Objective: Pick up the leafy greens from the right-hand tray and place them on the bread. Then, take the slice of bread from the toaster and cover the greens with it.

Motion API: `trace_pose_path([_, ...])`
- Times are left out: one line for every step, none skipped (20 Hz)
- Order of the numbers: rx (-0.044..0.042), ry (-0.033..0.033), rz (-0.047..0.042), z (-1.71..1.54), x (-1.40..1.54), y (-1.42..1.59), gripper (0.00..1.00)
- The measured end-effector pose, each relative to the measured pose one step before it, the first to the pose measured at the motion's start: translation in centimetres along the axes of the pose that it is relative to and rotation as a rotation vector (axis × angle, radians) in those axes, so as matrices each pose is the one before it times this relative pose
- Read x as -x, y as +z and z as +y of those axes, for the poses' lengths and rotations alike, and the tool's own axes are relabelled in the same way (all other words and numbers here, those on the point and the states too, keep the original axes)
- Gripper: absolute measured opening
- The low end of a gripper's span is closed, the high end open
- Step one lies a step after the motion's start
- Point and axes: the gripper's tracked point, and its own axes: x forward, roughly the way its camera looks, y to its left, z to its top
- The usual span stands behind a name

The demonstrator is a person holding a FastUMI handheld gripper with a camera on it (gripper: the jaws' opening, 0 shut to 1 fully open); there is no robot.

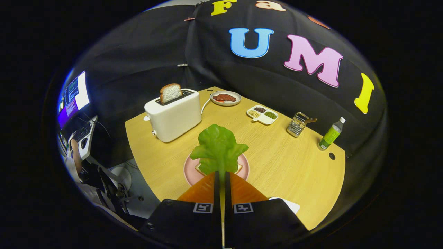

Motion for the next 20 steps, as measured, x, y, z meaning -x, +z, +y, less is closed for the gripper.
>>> trace_pose_path([-0.00982, 0.00747, 0.01204, 0.474, -0.803, -0.030, 0.08])
trace_pose_path([-0.00565, 0.00218, 0.01265, 0.207, -0.869, -0.090, 0.07])
trace_pose_path([-0.00589, 0.00452, 0.01568, 0.132, -0.859, -0.169, 0.08])
trace_pose_path([-0.00698, 0.00342, 0.01229, 0.242, -0.803, -0.086, 0.08])
trace_pose_path([-0.00704, 0.00135, 0.01133, 0.103, -0.759, 0.052, 0.08])
trace_pose_path([-0.00615, 0.00053, 0.01182, -0.015, -0.797, -0.009, 0.08])
trace_pose_path([-0.00382, -0.00211, 0.00778, -0.085, -0.852, 0.064, 0.08])
trace_pose_path([-0.00154, -0.00200, 0.00885, -0.017, -0.739, 0.066, 0.09])
trace_pose_path([0.00072, -0.01089, 0.01070, -0.364, -0.906, -0.030, 0.09])
trace_pose_path([-0.00082, -0.01306, 0.01190, -0.289, -0.841, -0.124, 0.11])
trace_pose_path([-0.00247, -0.01650, 0.00769, -0.249, -0.671, 0.010, 0.33])
trace_pose_path([-0.00472, -0.01541, -0.00383, -0.226, -0.365, 0.032, 0.55])
trace_pose_path([-0.00502, -0.01330, -0.01442, -0.503, 0.263, 0.657, 0.76])
trace_pose_path([-0.00404, -0.00602, -0.01555, 0.074, -0.259, 0.231, 0.98])
trace_pose_path([-0.00254, -0.00681, -0.02183, -0.072, 0.230, 0.538, 0.98])
trace_pose_path([-0.00173, -0.00815, -0.02286, -0.178, 0.276, 0.520, 1.00])
trace_pose_path([0.00020, -0.00861, -0.02153, -0.231, 0.448, 0.717, 0.99])
trace_pose_path([0.00406, -0.01023, -0.02784, -0.229, 0.639, 0.775, 0.99])
trace_pose_path([0.00758, -0.00925, -0.03461, -0.247, 0.665, 0.966, 0.99])
trace_pose_path([0.00949, -0.00675, -0.03780, -0.136, 0.787, 1.184, 0.99])
